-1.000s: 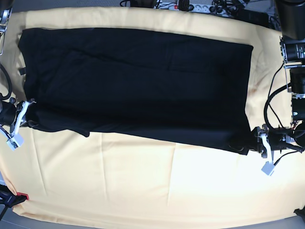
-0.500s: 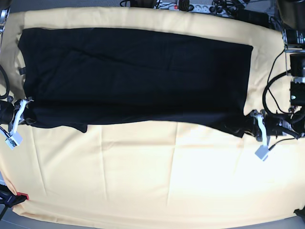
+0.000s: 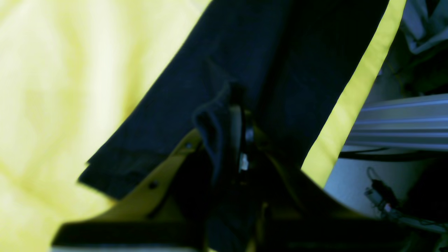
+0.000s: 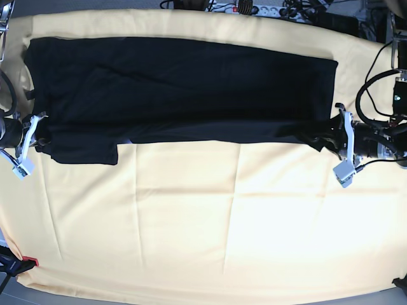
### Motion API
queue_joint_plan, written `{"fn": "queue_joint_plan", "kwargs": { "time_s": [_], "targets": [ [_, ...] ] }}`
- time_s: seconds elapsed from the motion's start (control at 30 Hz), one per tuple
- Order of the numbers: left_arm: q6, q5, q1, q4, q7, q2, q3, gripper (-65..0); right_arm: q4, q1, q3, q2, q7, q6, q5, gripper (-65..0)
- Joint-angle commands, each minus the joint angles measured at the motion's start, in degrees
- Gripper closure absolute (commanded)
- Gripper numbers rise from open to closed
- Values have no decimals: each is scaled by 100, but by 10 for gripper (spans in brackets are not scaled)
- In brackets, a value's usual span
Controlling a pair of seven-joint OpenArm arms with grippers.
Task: Fold the T-shirt properly
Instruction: 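Lift the hem and fold it over toward the collar with both grippers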
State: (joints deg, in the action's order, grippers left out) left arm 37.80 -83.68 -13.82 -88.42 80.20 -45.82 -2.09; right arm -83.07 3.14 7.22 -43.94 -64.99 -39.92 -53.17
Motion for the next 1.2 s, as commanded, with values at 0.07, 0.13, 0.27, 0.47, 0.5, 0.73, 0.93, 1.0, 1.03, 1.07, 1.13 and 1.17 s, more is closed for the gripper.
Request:
{"fn": "queue_joint_plan", "kwargs": {
  "time_s": [0.07, 0.13, 0.27, 0.47, 0.5, 0.73, 0.93, 1.0, 1.03, 1.07, 1.13, 1.17],
  "targets": [
    [192, -132, -111, -72, -20, -332, 72, 0, -72, 111, 66, -164, 68, -8, 160, 0],
    [220, -132, -109, -70, -20, -435, 72, 0, -72, 116, 66, -175, 87, -8, 254, 0],
    [76, -132, -90, -72, -20, -463, 70, 0, -72, 114, 66, -175, 87, -8, 216, 0],
    [-149, -132, 223, -72, -20, -466, 70, 0, -72, 131, 66, -184, 79, -8, 170, -139],
    [-216, -132, 306, -72, -20, -466, 70, -66, -74, 136, 66, -195, 76, -8, 164, -247],
    [-136, -132, 953, -72, -20, -466, 70, -390, -83, 343, 66, -260, 256, -8, -247, -491],
    [-133, -132, 1259, -72, -20, -463, 70, -390, -76, 354, 66, 35, 1298, 625, 531, -491],
    [-136, -132, 1255, -72, -20, -463, 70, -390, -33, 354, 66, 236, 1591, 863, 911, -491],
    [-136, -132, 1255, -72, -20, -463, 70, -390, 15, 356, 66, 341, 1670, 944, 1056, -491],
    [-136, -132, 1255, -72, -20, -463, 70, -390, 83, 378, 66, 444, 1703, 986, 1189, -491],
    [-138, -132, 1255, -72, -20, -466, 70, -390, 315, 461, 66, 625, 1698, 1005, 1399, -491],
    [-138, -132, 1255, -72, -20, -466, 70, -390, 461, 516, 66, 702, 1703, 1016, 1451, -491]
  ]
}}
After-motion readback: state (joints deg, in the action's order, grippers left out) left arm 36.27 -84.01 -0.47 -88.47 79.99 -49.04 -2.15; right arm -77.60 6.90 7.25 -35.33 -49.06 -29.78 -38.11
